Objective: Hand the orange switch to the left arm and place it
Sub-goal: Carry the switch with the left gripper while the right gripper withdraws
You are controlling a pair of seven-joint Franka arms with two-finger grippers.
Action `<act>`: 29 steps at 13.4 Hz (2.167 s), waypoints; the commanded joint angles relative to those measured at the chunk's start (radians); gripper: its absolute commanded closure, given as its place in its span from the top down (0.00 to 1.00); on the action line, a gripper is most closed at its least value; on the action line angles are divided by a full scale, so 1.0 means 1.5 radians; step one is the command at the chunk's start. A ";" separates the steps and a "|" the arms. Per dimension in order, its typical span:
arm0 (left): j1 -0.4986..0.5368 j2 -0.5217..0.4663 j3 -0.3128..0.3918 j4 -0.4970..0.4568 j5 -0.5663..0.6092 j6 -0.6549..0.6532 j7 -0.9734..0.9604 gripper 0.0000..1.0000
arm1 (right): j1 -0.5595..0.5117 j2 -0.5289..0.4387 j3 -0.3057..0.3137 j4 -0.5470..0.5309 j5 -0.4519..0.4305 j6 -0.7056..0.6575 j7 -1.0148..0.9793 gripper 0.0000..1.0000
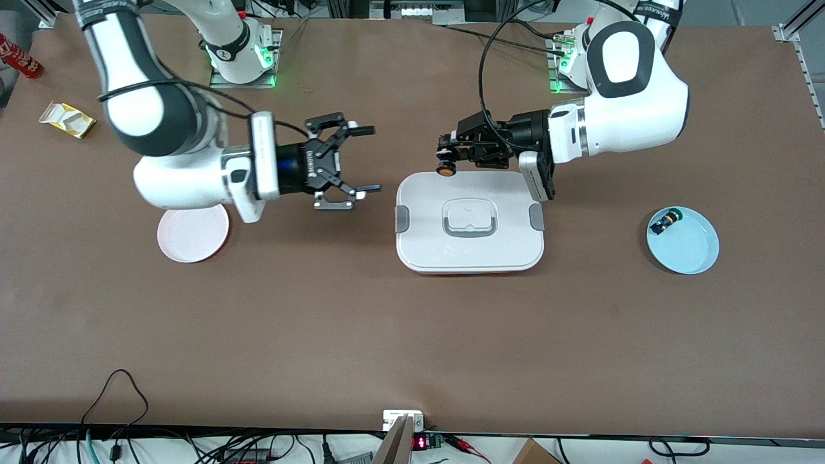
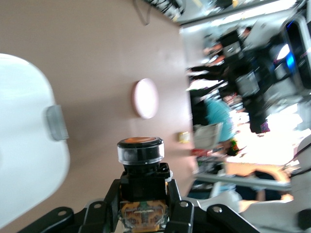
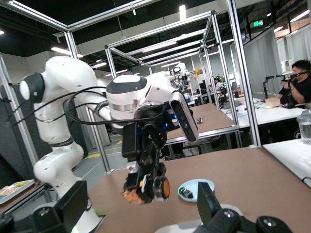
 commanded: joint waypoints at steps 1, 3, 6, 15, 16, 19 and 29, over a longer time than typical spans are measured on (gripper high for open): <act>0.006 0.010 0.001 0.019 0.153 -0.023 0.011 0.31 | -0.023 -0.011 -0.038 -0.004 -0.061 -0.083 0.080 1.00; 0.007 0.010 0.001 0.027 0.260 -0.060 0.011 0.31 | -0.027 -0.011 -0.064 -0.001 -0.093 -0.125 0.169 1.00; 0.022 0.032 0.001 0.062 0.434 -0.111 0.014 0.31 | -0.027 -0.024 -0.069 -0.001 -0.147 -0.136 0.333 1.00; 0.075 0.081 0.003 0.132 0.859 -0.272 0.240 0.33 | -0.020 -0.028 -0.069 0.002 -0.295 0.004 0.764 1.00; 0.098 0.098 0.003 0.133 0.890 -0.268 0.291 0.33 | -0.016 -0.028 -0.069 0.002 -0.298 0.031 0.797 1.00; 0.159 0.146 0.003 0.132 0.965 -0.240 0.422 0.31 | -0.012 -0.031 -0.068 0.003 -0.406 0.046 0.912 1.00; 0.384 0.228 0.005 0.031 1.074 0.062 0.766 0.29 | -0.027 -0.044 -0.069 0.078 -0.877 -0.138 1.235 1.00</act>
